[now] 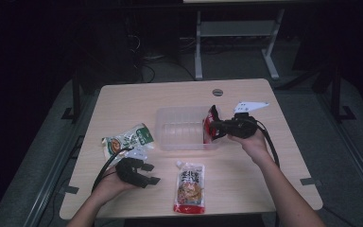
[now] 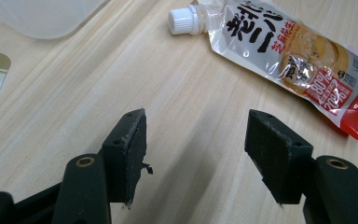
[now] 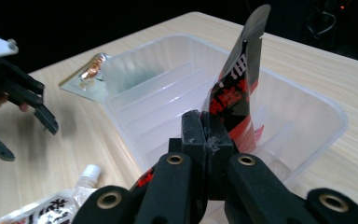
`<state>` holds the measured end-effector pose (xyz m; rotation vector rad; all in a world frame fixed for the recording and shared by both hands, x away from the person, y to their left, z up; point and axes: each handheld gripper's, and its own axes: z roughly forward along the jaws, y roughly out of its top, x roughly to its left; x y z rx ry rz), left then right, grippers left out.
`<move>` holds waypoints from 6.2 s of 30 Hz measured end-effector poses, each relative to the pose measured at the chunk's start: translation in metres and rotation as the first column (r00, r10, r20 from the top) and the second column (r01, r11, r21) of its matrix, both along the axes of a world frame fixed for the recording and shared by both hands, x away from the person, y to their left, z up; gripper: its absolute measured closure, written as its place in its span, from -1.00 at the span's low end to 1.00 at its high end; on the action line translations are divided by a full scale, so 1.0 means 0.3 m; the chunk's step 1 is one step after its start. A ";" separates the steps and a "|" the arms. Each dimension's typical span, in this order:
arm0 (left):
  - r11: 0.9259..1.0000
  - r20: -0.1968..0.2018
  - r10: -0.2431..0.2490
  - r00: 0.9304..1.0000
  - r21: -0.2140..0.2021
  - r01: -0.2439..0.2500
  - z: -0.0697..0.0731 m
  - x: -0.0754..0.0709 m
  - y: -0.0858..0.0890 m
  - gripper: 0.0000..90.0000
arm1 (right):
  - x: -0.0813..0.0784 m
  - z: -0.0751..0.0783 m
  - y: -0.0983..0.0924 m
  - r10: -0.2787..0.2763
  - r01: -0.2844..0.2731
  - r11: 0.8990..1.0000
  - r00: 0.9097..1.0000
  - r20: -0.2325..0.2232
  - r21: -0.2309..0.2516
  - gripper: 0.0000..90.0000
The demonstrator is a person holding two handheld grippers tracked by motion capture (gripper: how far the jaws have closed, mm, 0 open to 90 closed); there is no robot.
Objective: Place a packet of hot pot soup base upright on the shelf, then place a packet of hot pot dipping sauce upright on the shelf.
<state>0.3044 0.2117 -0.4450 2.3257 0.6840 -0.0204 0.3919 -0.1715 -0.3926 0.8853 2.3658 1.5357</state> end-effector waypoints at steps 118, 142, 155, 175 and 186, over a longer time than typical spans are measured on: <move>0.950 -0.054 -0.311 0.949 0.022 0.312 -0.038 -0.143 -0.384 1.00 | -0.312 -0.218 -0.041 -0.010 -0.019 0.944 0.996 -0.087 -0.330 -0.70; 0.981 -0.073 -0.177 0.982 0.074 0.182 -0.024 -0.048 -0.234 0.99 | -0.311 -0.224 -0.036 0.000 -0.029 0.941 0.996 -0.086 -0.337 -0.70; 0.987 0.000 -0.158 0.987 0.032 0.158 0.040 -0.018 -0.266 0.96 | -0.307 -0.230 -0.028 0.006 -0.036 0.940 0.996 -0.089 -0.340 -0.70; 0.982 -0.006 -0.171 0.985 0.075 0.171 -0.006 0.059 -0.348 0.99 | -0.311 -0.228 -0.029 0.012 -0.041 0.944 0.996 -0.090 -0.329 -0.71; 0.982 0.004 -0.155 0.988 0.107 0.153 -0.029 0.058 -0.369 1.00 | -0.317 -0.202 0.008 0.072 -0.123 0.963 0.975 -0.209 -0.240 -0.71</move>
